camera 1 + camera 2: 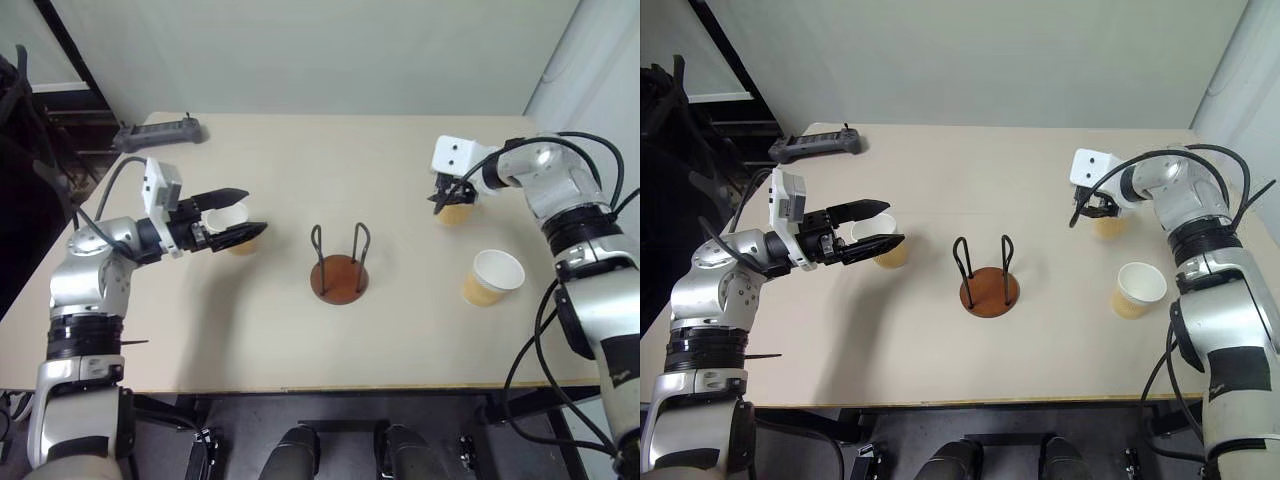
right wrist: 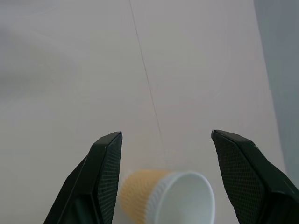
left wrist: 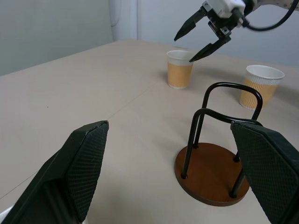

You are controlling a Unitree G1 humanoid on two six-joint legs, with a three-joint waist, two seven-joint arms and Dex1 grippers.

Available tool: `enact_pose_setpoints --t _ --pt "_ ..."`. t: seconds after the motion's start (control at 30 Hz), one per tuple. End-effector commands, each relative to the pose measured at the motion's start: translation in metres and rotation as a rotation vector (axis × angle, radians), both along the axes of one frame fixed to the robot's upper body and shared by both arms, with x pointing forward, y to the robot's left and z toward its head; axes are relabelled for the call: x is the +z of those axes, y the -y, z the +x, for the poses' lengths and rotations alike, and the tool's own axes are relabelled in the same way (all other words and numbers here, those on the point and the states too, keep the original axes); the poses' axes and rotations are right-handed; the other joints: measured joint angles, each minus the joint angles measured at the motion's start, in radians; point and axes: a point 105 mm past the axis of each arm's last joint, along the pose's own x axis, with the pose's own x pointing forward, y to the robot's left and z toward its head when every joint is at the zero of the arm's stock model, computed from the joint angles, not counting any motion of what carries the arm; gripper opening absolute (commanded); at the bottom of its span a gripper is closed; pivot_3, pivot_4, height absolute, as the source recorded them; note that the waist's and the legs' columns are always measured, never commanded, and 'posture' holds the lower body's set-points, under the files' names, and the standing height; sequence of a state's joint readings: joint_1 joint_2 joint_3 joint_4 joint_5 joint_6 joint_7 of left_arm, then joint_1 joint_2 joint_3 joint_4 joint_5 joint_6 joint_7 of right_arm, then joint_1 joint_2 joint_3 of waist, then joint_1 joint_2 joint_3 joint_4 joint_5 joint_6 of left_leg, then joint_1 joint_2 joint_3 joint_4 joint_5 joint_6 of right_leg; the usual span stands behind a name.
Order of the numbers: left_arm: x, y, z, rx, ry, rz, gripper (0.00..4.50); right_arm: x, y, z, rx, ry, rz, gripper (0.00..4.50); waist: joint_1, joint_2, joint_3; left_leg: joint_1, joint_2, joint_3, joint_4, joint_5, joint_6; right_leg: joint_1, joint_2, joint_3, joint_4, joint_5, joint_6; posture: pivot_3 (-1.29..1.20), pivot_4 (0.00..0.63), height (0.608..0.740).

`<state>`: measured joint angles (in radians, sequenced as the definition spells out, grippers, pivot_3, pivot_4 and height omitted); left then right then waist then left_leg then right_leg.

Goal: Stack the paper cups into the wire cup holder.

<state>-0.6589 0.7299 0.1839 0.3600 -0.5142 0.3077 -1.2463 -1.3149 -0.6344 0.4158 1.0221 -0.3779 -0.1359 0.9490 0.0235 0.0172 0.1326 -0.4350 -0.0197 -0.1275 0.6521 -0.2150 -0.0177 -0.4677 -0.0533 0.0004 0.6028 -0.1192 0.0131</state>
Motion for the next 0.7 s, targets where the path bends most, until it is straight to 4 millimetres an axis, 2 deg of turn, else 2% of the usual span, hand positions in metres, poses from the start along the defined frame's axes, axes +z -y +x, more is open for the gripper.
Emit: enact_pose_setpoints --t 0.03,0.43,0.7 --pt "0.014 -0.005 -0.003 0.007 0.054 0.01 4.5 0.012 0.004 0.004 0.004 0.065 -0.077 3.1 0.0 0.0 0.0 0.0 0.0 0.0 0.0 0.0 0.0 0.0 0.0 0.0 0.0 0.0 0.0 0.0 0.15 0.74" --pt "0.014 -0.007 -0.004 0.013 0.054 0.011 4.5 0.008 0.024 0.01 -0.056 0.108 -0.202 3.1 0.0 0.0 0.0 0.0 0.001 0.001 -0.003 -0.002 -0.003 -0.001 0.0 -0.001 0.0 0.0 0.0 0.0 0.15 0.74" --pt "0.013 -0.007 -0.004 0.013 0.054 0.012 4.5 -0.002 0.035 0.006 -0.058 0.058 -0.27 3.1 -0.001 0.0 0.0 0.0 0.002 0.001 -0.003 -0.002 -0.003 -0.001 0.0 -0.001 0.0 0.0 0.0 0.0 0.15 0.74"
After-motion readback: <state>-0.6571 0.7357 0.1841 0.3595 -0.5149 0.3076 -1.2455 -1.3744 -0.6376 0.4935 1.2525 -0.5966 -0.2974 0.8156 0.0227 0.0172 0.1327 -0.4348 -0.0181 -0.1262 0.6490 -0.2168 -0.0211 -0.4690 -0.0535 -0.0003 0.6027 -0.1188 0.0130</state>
